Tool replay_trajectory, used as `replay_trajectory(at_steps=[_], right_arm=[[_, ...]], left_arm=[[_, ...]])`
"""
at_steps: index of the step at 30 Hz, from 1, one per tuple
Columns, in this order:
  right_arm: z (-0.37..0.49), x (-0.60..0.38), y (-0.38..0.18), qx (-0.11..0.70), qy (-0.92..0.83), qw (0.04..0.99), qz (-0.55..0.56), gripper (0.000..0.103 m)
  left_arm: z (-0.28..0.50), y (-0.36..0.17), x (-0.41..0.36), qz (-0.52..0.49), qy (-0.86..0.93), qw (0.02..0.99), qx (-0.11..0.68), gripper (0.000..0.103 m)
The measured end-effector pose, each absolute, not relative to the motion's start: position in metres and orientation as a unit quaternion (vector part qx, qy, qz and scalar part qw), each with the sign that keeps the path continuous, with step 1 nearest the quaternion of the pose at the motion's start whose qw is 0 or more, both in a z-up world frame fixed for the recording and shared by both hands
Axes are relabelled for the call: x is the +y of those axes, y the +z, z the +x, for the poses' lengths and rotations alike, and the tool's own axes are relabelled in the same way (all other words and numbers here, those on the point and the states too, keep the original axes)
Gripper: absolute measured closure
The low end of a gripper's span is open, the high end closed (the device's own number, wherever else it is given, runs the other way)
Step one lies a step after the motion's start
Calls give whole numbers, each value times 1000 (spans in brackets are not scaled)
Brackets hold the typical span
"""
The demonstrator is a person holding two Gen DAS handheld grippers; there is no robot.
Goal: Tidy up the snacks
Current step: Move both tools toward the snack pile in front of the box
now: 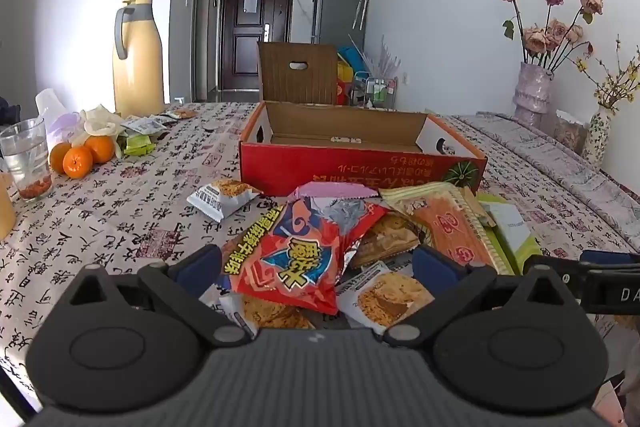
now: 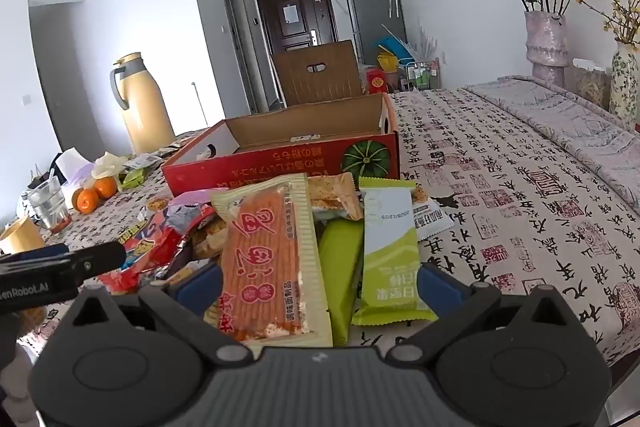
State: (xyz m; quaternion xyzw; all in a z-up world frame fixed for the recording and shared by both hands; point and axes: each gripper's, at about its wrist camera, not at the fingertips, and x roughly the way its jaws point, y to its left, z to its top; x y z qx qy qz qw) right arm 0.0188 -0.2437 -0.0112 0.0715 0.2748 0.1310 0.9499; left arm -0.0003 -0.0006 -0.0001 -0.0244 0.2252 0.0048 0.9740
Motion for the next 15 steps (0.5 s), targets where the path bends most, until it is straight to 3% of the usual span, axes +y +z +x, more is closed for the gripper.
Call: replay_trajectory(at_steps=[15], right_arm=[[22, -242, -14, 281, 133, 948, 72, 0]], left_arm=[[3, -4, 0, -33, -4, 971, 236, 0]])
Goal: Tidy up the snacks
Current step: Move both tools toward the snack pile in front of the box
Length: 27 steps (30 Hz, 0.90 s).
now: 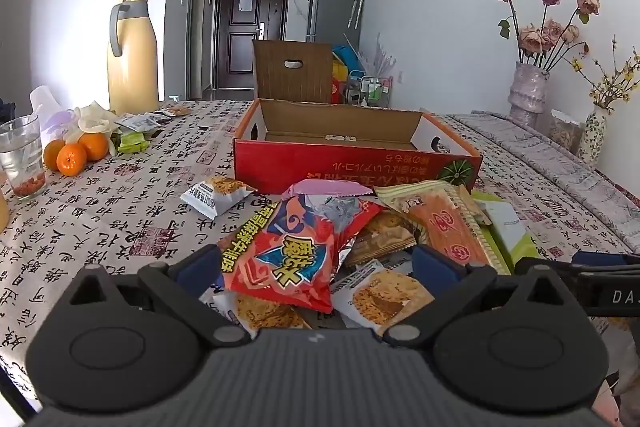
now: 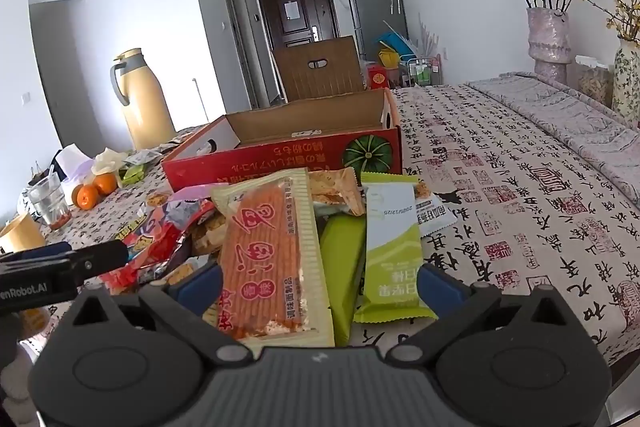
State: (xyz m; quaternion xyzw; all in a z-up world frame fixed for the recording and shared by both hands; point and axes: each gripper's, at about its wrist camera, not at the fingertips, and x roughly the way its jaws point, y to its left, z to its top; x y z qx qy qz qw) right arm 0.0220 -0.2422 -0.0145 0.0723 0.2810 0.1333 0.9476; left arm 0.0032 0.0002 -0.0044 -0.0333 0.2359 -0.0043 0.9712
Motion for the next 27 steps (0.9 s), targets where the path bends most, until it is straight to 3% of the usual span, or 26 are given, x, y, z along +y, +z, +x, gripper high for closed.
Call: replay_trajectory(at_steps=[27], right_arm=[[22, -240, -16, 281, 137, 947, 69, 0]], left_arm=[[2, -4, 2, -37, -7, 971, 238, 0]])
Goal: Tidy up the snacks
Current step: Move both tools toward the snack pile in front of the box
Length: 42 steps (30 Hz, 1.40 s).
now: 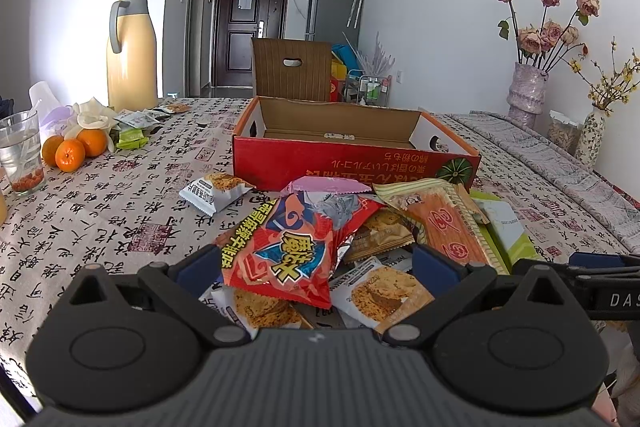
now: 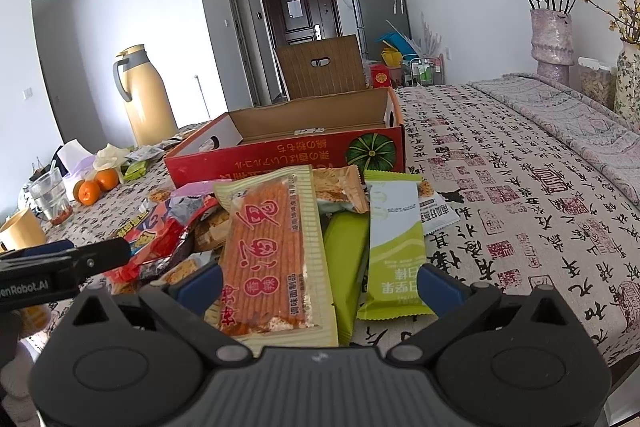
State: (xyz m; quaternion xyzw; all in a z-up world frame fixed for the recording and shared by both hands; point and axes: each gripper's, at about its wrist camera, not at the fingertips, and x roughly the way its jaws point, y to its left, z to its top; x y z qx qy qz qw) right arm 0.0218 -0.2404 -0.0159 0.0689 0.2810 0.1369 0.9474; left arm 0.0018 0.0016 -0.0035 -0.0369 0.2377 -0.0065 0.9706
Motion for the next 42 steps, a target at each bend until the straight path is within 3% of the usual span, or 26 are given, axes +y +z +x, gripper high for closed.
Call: replay_trajectory(at_steps=[42], right_arm=[[20, -232, -18, 287, 143, 945, 57, 0]], left_arm=[[0, -8, -1, -44, -8, 969, 243, 0]])
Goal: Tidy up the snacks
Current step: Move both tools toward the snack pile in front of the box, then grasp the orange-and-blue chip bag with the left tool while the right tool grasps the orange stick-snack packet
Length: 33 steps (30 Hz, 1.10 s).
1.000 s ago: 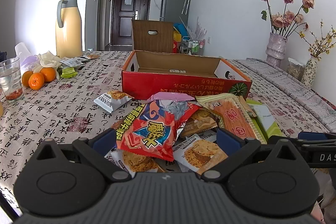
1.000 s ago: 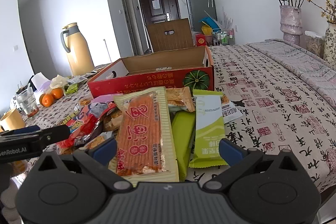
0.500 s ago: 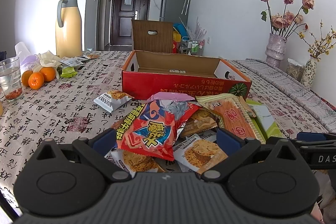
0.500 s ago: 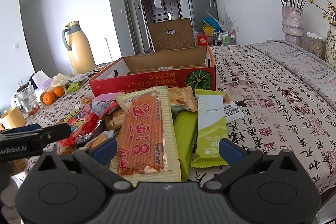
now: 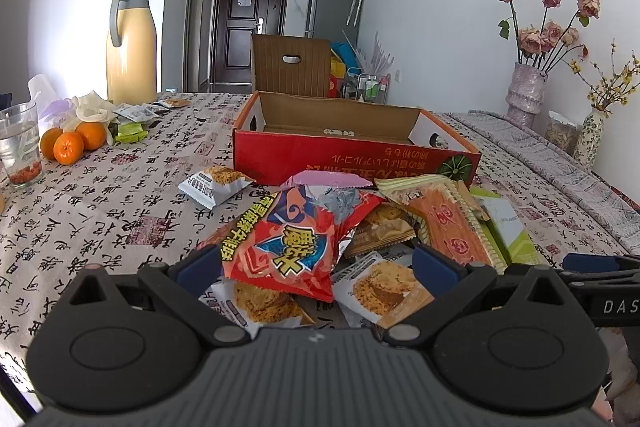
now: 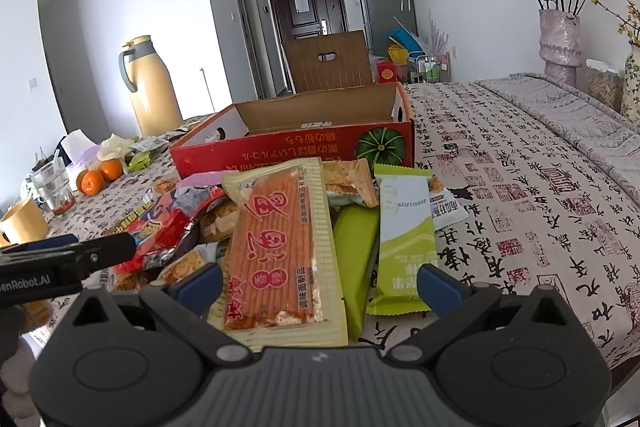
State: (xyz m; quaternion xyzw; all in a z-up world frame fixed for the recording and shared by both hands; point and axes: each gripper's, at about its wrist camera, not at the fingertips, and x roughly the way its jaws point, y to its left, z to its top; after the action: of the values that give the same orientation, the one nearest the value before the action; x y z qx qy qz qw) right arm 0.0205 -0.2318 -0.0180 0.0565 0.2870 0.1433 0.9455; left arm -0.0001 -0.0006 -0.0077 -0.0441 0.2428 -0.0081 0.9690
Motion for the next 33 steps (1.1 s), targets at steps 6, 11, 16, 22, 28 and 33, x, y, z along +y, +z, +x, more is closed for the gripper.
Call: replay_trajectory(at_steps=[6, 11, 16, 22, 28, 33], right_arm=[[23, -230, -19, 291, 146, 944, 53, 0], [26, -228, -20, 292, 147, 944, 51, 0], [30, -223, -21, 291, 150, 944, 45, 1], [40, -212, -20, 284, 156, 945, 35, 11], [55, -196, -18, 286, 164, 944, 25, 19], [71, -183, -21, 297, 163, 941, 17, 22]], left_arm=[[2, -10, 4, -49, -9, 968, 245, 0], [3, -12, 6, -53, -10, 968, 246, 0], [6, -14, 10, -58, -10, 967, 249, 0], [10, -15, 19, -64, -3, 966, 249, 0], [15, -15, 25, -66, 5, 966, 249, 0], [17, -16, 33, -69, 14, 966, 249, 0]])
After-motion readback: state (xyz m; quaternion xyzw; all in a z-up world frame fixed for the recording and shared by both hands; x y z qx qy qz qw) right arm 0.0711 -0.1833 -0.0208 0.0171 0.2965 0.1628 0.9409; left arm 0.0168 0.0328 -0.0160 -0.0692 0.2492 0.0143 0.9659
